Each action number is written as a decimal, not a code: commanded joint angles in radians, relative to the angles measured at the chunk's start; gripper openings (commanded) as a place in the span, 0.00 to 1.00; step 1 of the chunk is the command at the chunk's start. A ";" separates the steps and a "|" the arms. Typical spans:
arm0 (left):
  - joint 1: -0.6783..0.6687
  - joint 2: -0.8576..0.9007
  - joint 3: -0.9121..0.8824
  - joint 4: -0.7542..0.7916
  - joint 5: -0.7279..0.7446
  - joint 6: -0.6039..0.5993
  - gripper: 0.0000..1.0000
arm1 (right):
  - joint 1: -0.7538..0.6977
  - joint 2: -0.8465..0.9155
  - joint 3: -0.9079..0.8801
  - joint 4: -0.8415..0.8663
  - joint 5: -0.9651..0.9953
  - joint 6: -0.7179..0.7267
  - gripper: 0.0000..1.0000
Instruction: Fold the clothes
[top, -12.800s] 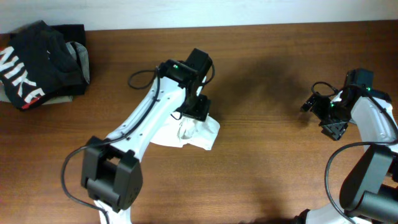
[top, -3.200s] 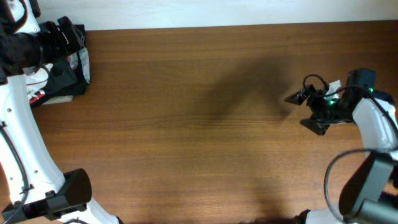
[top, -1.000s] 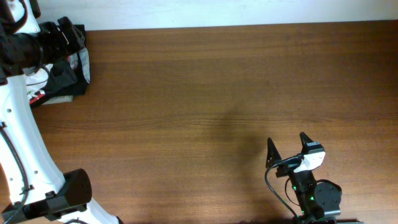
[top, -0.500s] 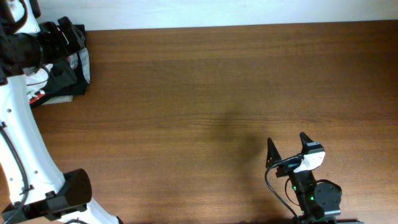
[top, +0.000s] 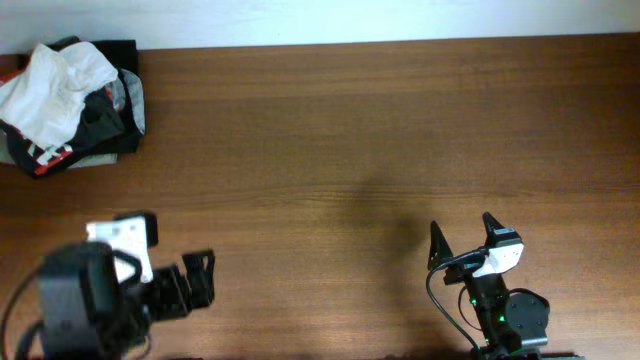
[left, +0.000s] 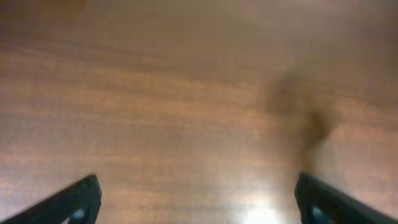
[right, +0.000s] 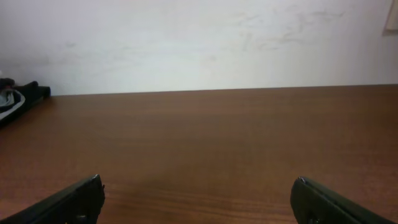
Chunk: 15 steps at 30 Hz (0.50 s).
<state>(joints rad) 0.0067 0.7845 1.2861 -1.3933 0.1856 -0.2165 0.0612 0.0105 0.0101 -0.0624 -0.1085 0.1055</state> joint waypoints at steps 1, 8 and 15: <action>-0.004 -0.206 -0.261 0.288 -0.051 0.008 0.99 | -0.005 -0.006 -0.005 -0.006 0.009 0.006 0.99; -0.004 -0.592 -0.950 1.171 -0.082 0.001 0.99 | -0.005 -0.006 -0.005 -0.006 0.009 0.006 0.99; -0.004 -0.780 -1.278 1.474 -0.180 -0.003 0.99 | -0.005 -0.006 -0.005 -0.006 0.008 0.006 0.99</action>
<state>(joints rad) 0.0067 0.0166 0.0296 0.0635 0.0601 -0.2176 0.0612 0.0113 0.0101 -0.0635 -0.1047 0.1062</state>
